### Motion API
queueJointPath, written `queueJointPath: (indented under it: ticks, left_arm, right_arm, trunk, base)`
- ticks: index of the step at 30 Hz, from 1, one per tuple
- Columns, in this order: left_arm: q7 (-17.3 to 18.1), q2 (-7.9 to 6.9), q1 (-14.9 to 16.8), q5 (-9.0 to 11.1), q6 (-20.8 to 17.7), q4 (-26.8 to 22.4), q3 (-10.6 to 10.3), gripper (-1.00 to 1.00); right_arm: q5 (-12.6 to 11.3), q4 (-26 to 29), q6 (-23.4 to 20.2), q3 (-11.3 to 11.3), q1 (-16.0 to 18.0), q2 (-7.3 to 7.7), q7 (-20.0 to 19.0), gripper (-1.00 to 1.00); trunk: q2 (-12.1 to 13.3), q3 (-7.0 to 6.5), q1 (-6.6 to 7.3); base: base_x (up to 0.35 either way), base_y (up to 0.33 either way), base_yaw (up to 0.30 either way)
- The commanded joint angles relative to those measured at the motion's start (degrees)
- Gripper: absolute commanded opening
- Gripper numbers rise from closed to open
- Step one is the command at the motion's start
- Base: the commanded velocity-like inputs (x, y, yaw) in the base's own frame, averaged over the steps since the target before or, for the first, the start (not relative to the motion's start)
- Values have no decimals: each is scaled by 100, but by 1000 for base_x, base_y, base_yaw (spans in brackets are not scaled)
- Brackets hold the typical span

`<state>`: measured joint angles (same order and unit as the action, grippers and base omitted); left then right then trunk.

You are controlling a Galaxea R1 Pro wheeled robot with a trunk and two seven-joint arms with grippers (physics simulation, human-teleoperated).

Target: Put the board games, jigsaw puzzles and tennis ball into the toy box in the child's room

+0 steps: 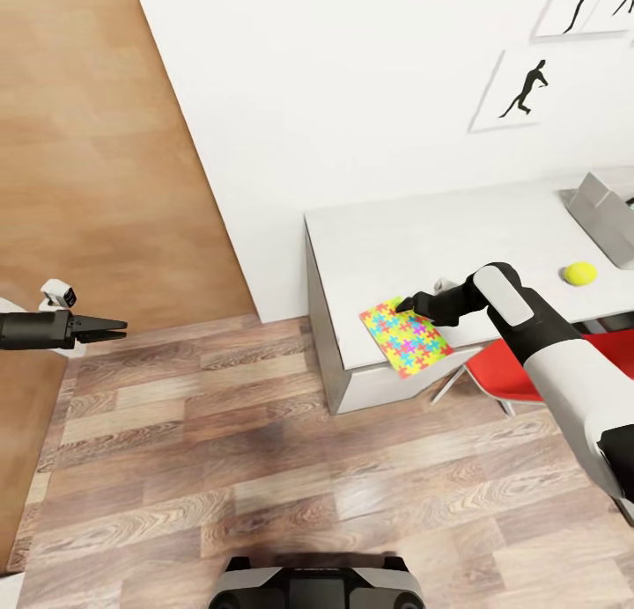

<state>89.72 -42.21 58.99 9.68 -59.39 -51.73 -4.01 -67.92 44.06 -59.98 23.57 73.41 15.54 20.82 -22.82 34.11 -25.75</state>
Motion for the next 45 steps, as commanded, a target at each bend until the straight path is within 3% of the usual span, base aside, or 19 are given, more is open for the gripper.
queueJointPath:
  ticks: [1,24,45]
  left_arm:
    - [28,-7,7,4,-61,4,-21,100]
    - [28,2,8,7,-61,5,-21,100]
    - [28,2,7,8,-61,5,-21,100]
  right_arm:
    - [-61,6,-2,28,7,5,54,100]
    - [-63,6,-2,23,7,0,54,100]
    - [-90,6,-2,16,7,-3,54,100]
  trunk:
    - [-10,9,-3]
    - [-10,9,-3]
    - [-10,9,-3]
  base:
    - [-18,110,0]
    - [-54,57,0]
    - [7,156,0]
